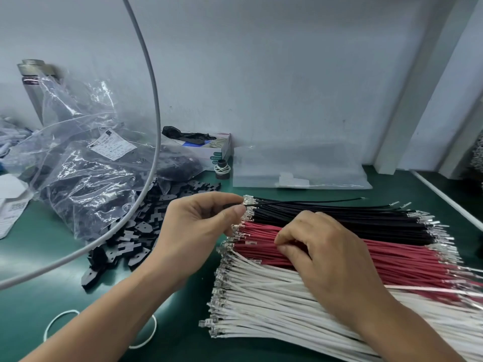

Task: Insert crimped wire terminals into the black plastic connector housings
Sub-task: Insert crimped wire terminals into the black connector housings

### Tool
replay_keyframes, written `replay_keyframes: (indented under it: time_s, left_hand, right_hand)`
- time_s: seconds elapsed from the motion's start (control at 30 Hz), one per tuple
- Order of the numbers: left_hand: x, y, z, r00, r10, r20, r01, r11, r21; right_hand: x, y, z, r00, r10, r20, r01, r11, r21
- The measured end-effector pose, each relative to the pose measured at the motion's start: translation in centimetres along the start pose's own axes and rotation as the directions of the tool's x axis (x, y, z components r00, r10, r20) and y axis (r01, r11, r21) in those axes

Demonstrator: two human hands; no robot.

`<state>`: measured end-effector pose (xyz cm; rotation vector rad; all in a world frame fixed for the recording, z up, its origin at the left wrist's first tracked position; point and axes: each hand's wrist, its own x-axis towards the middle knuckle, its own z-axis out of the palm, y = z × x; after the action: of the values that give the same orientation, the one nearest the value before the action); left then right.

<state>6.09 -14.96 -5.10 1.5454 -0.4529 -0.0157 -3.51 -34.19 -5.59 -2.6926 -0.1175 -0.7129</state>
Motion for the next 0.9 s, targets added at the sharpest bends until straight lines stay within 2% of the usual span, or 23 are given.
replay_keyframes:
  time_s: [0.13,0.3,0.4,0.7,0.83,0.9]
  left_hand:
    - [0.2,0.3,-0.1,0.999,-0.035,0.012,0.036,0.995,-0.098]
    - [0.4,0.5,-0.4,0.99,-0.105,0.099,0.125,0.967,-0.222]
    - [0.3,0.7,-0.5,0.983,-0.115,0.146,0.15,0.956,-0.253]
    - [-0.1,1.0,-0.1,0.952,-0.141,0.271,0.224,0.926,-0.303]
    - [0.3,1.0,-0.7,0.962,-0.154,0.225,0.221,0.924,-0.313]
    - [0.4,1.0,-0.9,0.958,-0.148,0.244,0.224,0.921,-0.319]
  right_hand:
    - [0.2,-0.1,-0.6,0.993,-0.03,-0.114,0.043,0.993,0.11]
    - [0.1,-0.3,-1.8,0.961,-0.065,-0.268,0.076,0.997,0.034]
    - [-0.1,-0.2,-2.1,0.954,-0.095,-0.284,0.108,0.994,0.03]
    - [-0.2,-0.2,-2.3,0.931,-0.242,-0.275,0.209,0.967,-0.144]
    - [-0.2,0.0,-3.1,0.921,-0.192,-0.339,0.188,0.981,-0.044]
    - [-0.2,0.3,-3.3,0.923,-0.157,-0.352,0.161,0.987,-0.019]
